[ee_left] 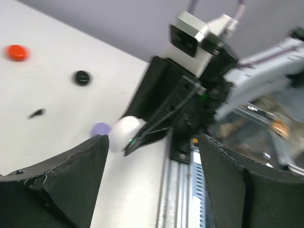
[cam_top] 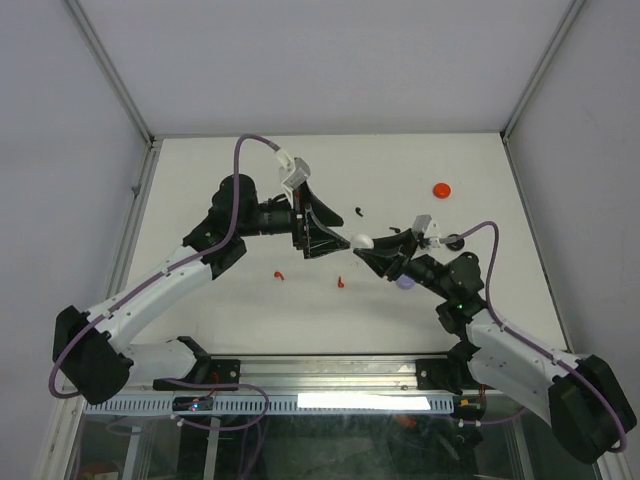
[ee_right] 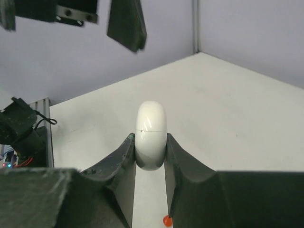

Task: Insert the wireless bluetooth earbuds into the charging case
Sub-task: Close the charging case, then place the charging case at the center of the board.

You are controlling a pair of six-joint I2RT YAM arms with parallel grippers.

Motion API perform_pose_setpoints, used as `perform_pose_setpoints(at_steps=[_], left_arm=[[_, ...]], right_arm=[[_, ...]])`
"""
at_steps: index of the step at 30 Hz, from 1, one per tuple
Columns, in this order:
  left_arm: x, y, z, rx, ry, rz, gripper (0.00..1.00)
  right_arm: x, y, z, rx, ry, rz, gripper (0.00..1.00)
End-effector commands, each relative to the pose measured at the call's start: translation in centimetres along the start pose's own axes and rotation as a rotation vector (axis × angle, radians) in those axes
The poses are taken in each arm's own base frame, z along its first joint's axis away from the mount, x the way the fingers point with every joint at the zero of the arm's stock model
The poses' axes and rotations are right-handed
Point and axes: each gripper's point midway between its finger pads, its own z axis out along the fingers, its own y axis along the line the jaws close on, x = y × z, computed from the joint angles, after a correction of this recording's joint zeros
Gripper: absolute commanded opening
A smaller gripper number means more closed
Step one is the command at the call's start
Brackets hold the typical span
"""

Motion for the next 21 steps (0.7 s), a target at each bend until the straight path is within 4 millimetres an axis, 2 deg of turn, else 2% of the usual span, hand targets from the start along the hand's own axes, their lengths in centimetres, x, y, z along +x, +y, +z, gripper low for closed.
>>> perform_pose_setpoints(at_steps=[1,3,4,5,6,10,14,17,21], left_arm=[[-3.5,4.5,-3.6,-0.408,-0.081,0.126,0.8],[-3.4,6.8,-5.6,-0.578,-0.087,0.12,0.84],[-3.4,7.8,-6.6,-0.655,-0.091,0.118,0.85],[-3.4,8.6,-7.7,-0.727,-0.096,0.119,0.87],[-3.4,9.5,-8.9,-0.808,-0.102,0.121,0.89],[-3.3,11.4,-12.8,-1.002,-0.117,0.123,0.99],[-2.8,12.9,-16.2,-1.133,-0.127,0.124,0.99],[-2.5,13.5,-17.6,-1.189,-0.139,0.122,0.99],[-2.1,13.7,-17.9,-1.186,-0.146,0.135,0.99]], right_arm=[[3.0,-2.3,-2.0,0.19,0.155,0.093,0.0],[4.0,-2.7,-3.1,0.244,0.214,0.124,0.0],[4.2,-4.5,-3.9,0.382,0.21,0.176,0.0],[4.8,-4.4,-4.4,0.392,0.246,0.19,0.0],[5.0,-5.6,-5.1,0.492,0.245,0.233,0.0],[7.8,-6.1,-6.8,0.599,0.38,0.33,0.0],[10.1,-6.1,-7.2,0.636,0.468,0.416,0.0],[11.4,-6.5,-7.3,0.672,0.498,0.466,0.0],[13.3,-7.5,-8.1,0.763,0.535,0.505,0.0]])
